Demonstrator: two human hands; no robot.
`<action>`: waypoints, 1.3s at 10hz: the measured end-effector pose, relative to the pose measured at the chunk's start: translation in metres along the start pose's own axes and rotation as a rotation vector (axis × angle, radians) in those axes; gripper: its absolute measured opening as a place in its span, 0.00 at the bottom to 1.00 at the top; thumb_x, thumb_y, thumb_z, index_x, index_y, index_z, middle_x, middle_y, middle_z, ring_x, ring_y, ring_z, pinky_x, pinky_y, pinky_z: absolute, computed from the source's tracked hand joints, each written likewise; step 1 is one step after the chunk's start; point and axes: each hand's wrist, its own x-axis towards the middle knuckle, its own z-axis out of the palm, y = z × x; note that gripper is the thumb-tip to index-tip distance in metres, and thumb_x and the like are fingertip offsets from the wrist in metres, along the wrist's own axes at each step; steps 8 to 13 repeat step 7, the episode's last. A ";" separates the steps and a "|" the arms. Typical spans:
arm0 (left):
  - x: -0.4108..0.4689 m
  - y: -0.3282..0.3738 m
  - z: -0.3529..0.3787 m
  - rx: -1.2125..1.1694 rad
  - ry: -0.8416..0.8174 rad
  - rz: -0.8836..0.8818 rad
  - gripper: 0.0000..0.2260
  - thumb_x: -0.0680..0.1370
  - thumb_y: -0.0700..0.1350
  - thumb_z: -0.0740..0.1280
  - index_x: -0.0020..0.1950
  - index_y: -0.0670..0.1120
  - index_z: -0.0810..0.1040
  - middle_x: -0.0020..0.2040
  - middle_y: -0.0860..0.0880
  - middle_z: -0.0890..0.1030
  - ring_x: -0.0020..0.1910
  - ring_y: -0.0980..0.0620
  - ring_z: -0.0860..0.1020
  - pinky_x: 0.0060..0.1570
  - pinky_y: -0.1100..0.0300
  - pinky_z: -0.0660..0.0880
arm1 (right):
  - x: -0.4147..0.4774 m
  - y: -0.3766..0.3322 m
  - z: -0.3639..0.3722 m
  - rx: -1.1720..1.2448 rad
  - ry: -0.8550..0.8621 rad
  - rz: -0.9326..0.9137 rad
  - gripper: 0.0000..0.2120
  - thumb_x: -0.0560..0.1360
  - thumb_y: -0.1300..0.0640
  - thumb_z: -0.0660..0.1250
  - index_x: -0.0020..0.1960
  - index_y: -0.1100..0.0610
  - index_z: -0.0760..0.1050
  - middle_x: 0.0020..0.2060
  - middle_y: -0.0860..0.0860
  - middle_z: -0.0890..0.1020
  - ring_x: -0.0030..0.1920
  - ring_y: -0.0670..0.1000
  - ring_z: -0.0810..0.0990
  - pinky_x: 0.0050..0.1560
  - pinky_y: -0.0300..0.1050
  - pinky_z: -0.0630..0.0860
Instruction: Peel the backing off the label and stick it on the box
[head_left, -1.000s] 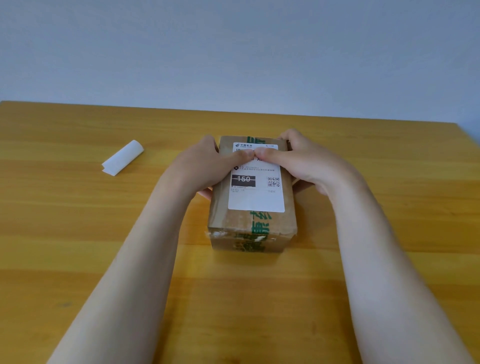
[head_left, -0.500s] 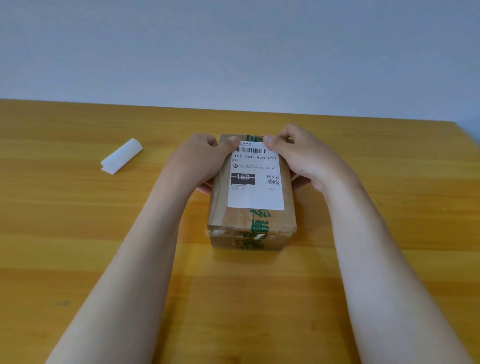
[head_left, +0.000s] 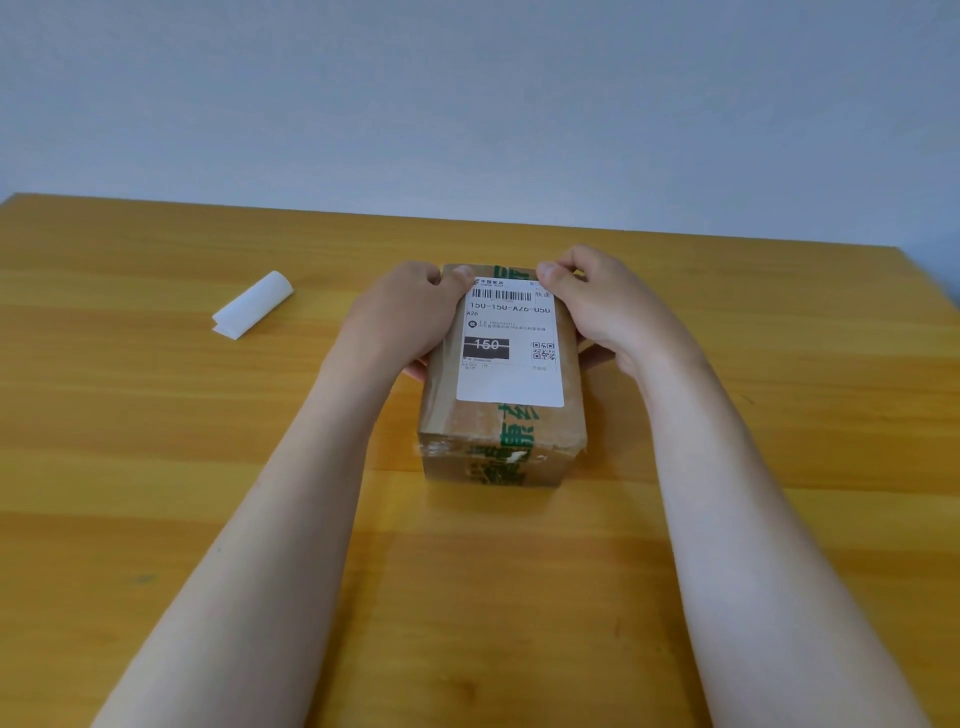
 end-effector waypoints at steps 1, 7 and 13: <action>-0.004 0.001 0.001 0.031 0.014 0.027 0.20 0.84 0.61 0.55 0.48 0.49 0.78 0.42 0.50 0.85 0.38 0.44 0.86 0.35 0.55 0.82 | -0.003 0.000 0.000 -0.050 0.023 -0.010 0.12 0.88 0.47 0.59 0.56 0.54 0.75 0.41 0.47 0.81 0.38 0.49 0.77 0.33 0.44 0.69; -0.086 0.023 0.004 0.042 -0.141 -0.106 0.21 0.87 0.51 0.51 0.71 0.40 0.73 0.48 0.38 0.84 0.37 0.38 0.87 0.39 0.46 0.86 | -0.086 -0.017 -0.019 -0.275 0.013 0.154 0.18 0.89 0.56 0.52 0.42 0.57 0.70 0.39 0.57 0.78 0.38 0.60 0.78 0.45 0.61 0.84; -0.086 0.023 0.004 0.042 -0.141 -0.106 0.21 0.87 0.51 0.51 0.71 0.40 0.73 0.48 0.38 0.84 0.37 0.38 0.87 0.39 0.46 0.86 | -0.086 -0.017 -0.019 -0.275 0.013 0.154 0.18 0.89 0.56 0.52 0.42 0.57 0.70 0.39 0.57 0.78 0.38 0.60 0.78 0.45 0.61 0.84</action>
